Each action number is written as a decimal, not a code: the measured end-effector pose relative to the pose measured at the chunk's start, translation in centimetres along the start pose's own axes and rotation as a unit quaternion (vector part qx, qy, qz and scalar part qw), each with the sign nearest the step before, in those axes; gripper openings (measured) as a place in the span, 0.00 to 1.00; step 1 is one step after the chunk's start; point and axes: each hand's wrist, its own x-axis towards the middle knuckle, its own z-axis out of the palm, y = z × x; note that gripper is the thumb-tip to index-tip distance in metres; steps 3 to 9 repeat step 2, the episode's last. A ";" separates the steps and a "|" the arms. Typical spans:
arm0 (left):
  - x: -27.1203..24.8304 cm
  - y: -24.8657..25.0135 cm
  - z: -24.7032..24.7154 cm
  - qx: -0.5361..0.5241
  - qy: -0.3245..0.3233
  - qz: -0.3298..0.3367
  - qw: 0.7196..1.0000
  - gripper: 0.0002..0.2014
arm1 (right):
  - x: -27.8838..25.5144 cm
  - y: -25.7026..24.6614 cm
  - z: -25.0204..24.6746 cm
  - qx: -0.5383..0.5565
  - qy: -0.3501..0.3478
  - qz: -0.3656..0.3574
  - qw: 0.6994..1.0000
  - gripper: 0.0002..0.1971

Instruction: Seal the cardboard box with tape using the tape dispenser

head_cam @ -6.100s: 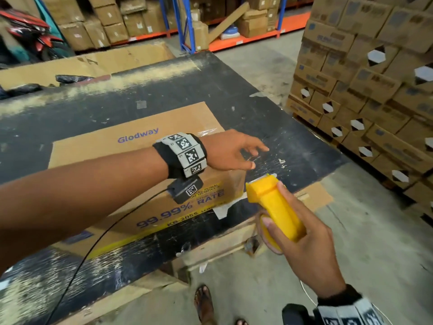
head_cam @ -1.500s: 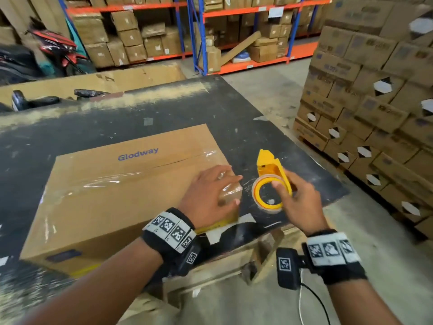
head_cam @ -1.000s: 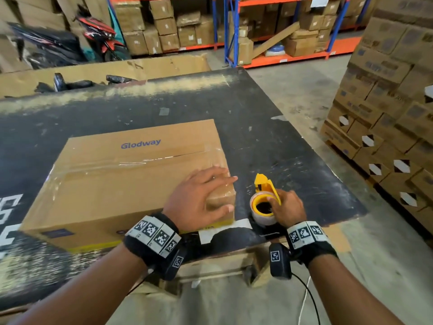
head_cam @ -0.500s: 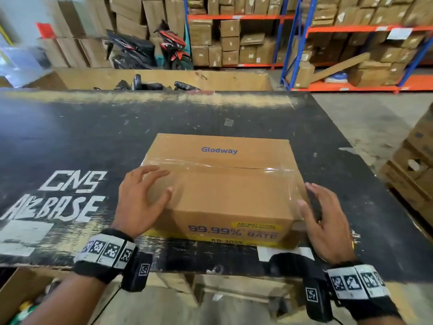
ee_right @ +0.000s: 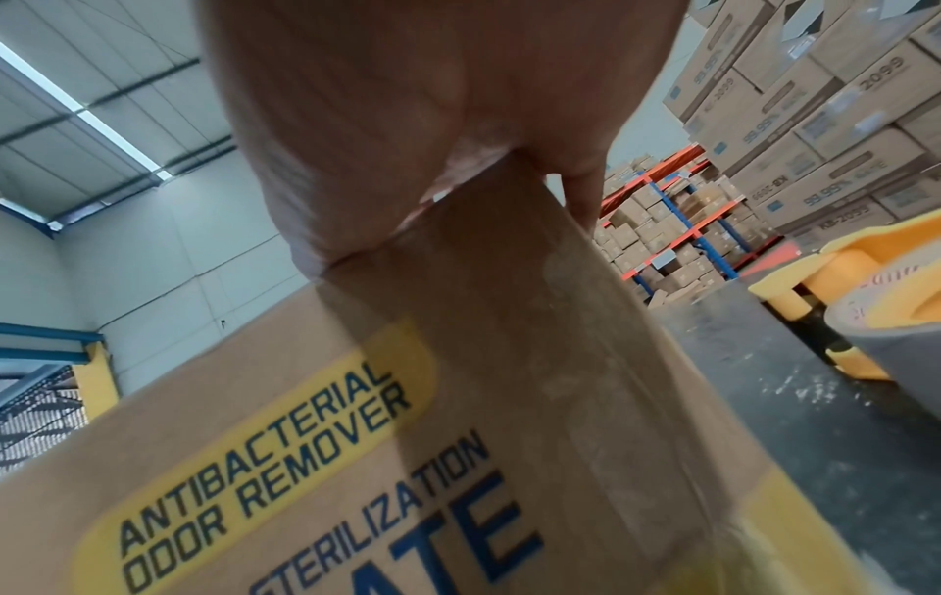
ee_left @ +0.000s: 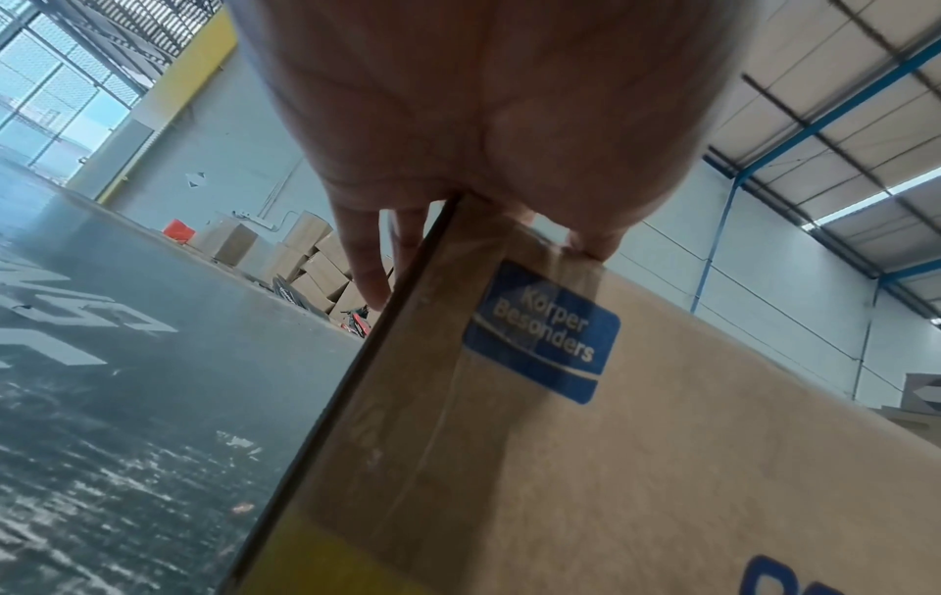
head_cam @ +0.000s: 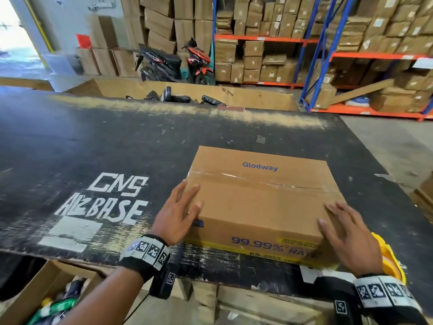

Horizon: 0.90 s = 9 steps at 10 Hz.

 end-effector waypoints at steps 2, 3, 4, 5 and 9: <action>-2.2 -1.6 -0.6 -0.070 0.071 0.021 0.995 0.28 | -2.8 0.8 -2.0 0.080 0.067 0.067 0.992 0.38; -2.2 -1.6 -0.6 -0.070 0.071 0.021 0.995 0.28 | -2.8 0.8 -2.0 0.080 0.067 0.067 0.992 0.38; -2.2 -1.6 -0.6 -0.070 0.071 0.021 0.995 0.28 | -2.8 0.8 -2.0 0.080 0.067 0.067 0.992 0.38; -2.2 -1.6 -0.6 -0.070 0.071 0.021 0.995 0.28 | -2.8 0.8 -2.0 0.080 0.067 0.067 0.992 0.38; -2.2 -1.6 -0.6 -0.070 0.071 0.021 0.995 0.28 | -2.8 0.8 -2.0 0.080 0.067 0.067 0.992 0.38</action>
